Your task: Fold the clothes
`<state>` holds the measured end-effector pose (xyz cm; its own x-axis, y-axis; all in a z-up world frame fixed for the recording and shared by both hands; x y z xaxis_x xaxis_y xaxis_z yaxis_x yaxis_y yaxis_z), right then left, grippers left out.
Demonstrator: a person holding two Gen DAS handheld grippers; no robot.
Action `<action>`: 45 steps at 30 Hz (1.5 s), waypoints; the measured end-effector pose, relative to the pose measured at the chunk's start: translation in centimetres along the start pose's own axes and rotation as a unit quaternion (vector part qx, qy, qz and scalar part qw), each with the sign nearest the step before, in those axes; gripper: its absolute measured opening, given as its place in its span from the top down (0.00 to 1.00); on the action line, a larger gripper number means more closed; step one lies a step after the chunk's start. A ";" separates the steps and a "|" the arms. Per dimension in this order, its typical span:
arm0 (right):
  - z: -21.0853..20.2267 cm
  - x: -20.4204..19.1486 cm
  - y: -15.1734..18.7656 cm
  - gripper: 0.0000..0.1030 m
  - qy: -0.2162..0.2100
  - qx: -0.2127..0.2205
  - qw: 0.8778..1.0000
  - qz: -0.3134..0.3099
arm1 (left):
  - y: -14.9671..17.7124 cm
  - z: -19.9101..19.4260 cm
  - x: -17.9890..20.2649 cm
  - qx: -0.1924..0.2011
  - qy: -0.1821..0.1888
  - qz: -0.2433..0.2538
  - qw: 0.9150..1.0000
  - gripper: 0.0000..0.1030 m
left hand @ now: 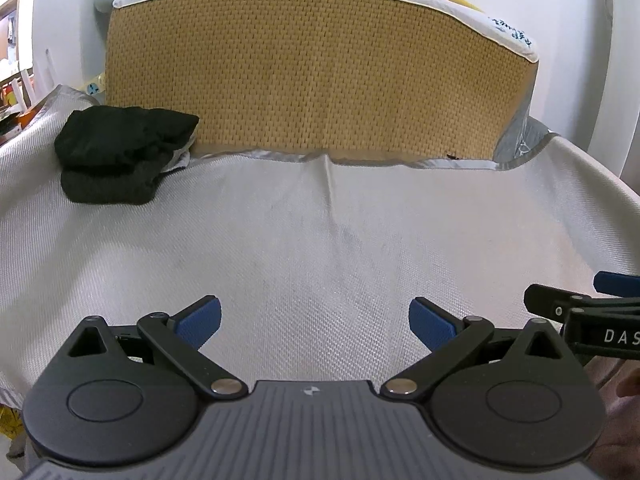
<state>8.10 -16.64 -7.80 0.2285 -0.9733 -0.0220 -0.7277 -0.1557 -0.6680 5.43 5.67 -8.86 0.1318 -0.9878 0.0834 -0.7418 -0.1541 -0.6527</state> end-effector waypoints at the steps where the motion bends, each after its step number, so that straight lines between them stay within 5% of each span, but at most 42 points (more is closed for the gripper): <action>1: 0.0 -0.1 0.0 0.02 0.000 -0.001 1.000 0.000 | 0.0 0.0 0.0 -0.001 0.001 0.000 1.000 0.00; 45: 0.0 -0.2 0.2 0.02 0.004 -0.003 1.000 -0.001 | 0.0 0.0 0.8 -0.007 0.000 0.009 1.000 0.00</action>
<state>7.94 -16.44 -7.91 0.2246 -0.9743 -0.0149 -0.7306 -0.1582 -0.6642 5.51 4.91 -8.84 0.1182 -0.9903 0.0726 -0.7531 -0.1371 -0.6434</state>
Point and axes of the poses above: each gripper's, at about its wrist camera, not at the fingertips, and z roughly the way its jaws point, x to its right, y to its underside, the point moved 3 cm from there along z, roughly the way its jaws point, and after that the axes turned 12 degrees about -x, right-handed, at the moved point
